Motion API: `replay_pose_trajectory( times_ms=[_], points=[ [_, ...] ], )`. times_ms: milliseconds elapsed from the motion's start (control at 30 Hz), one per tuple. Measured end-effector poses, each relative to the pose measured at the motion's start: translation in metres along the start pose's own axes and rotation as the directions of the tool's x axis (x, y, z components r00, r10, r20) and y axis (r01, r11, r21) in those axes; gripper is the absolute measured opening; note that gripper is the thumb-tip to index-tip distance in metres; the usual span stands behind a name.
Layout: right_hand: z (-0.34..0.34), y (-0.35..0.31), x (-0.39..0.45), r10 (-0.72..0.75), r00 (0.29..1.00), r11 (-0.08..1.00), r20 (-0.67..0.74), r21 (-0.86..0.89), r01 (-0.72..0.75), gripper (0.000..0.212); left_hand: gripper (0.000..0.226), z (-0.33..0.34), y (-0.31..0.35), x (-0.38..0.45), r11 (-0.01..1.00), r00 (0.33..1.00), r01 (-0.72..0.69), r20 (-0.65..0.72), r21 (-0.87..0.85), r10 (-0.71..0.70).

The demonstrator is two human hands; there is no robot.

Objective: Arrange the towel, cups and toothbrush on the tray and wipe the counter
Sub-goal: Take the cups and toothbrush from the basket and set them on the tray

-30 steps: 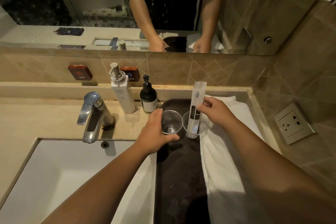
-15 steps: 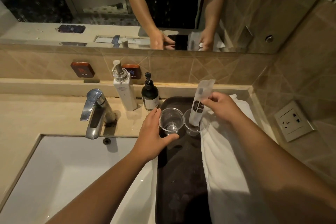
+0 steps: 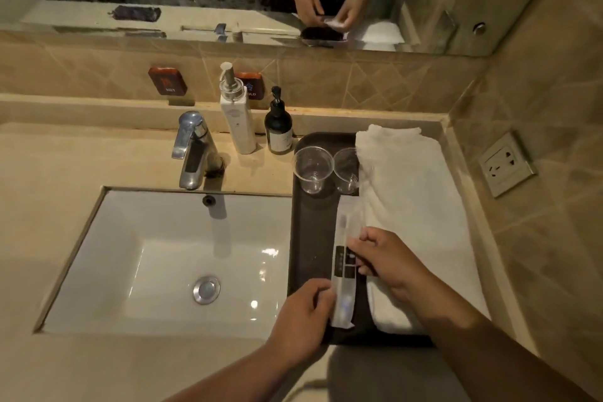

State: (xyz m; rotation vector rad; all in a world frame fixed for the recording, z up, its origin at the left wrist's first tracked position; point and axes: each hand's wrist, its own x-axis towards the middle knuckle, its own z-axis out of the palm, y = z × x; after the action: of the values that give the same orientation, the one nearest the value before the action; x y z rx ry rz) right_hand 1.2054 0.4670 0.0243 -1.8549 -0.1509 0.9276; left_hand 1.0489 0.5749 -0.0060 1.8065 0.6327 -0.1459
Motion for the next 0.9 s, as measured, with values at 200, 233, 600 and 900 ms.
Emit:
replay_pose_trajectory(
  times_ms=[200,233,600,900],
  points=[
    [0.016,0.023,0.035,0.057,0.986,0.996,-0.159,-0.054,-0.066,0.013,0.023,0.011,-0.024,0.012,0.975,0.998,0.062,-0.046,0.212,-0.053],
    [0.020,0.023,0.041,0.055,0.981,0.995,-0.185,-0.071,-0.070,0.009,0.025,0.013,-0.024,0.014,0.970,0.997,0.054,-0.059,0.236,-0.041],
    [0.036,0.038,0.068,0.083,0.951,0.983,-0.297,-0.130,-0.126,0.010,0.019,0.019,-0.027,0.014,0.836,0.978,-0.183,0.008,0.517,0.208],
    [0.039,0.041,0.067,0.034,0.951,0.968,-0.308,-0.225,-0.107,0.012,0.048,0.021,-0.034,0.005,0.553,0.904,-0.372,0.156,0.746,0.398]
  ],
)
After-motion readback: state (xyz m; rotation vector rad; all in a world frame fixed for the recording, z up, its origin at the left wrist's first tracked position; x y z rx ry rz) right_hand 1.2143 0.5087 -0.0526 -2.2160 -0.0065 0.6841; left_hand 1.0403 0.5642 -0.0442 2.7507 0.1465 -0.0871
